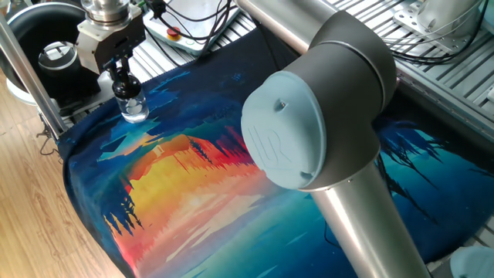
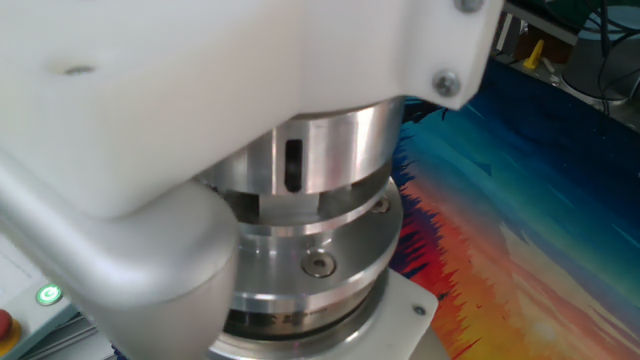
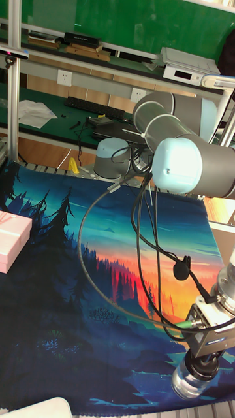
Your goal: Unscrew the lid from the jar
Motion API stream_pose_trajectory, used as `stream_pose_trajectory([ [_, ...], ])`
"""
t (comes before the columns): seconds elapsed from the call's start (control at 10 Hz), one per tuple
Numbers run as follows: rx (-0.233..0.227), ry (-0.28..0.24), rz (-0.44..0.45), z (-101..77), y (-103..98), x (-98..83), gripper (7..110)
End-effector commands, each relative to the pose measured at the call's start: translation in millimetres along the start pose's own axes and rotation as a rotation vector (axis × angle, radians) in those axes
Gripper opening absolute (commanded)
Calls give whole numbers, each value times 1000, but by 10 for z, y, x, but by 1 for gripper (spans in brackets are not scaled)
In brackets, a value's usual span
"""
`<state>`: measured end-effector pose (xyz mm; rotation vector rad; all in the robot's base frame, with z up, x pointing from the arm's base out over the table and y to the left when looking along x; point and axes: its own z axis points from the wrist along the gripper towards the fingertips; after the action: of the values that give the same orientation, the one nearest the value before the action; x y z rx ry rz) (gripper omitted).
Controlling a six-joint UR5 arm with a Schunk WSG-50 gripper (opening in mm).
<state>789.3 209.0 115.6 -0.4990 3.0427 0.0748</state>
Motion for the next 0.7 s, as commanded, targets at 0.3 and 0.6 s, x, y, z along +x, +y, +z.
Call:
stream_pose_trajectory([
  [0.3,12,7,3,7,38,10,22],
  [0.6,32,25,-63,-10,60,3,22],
])
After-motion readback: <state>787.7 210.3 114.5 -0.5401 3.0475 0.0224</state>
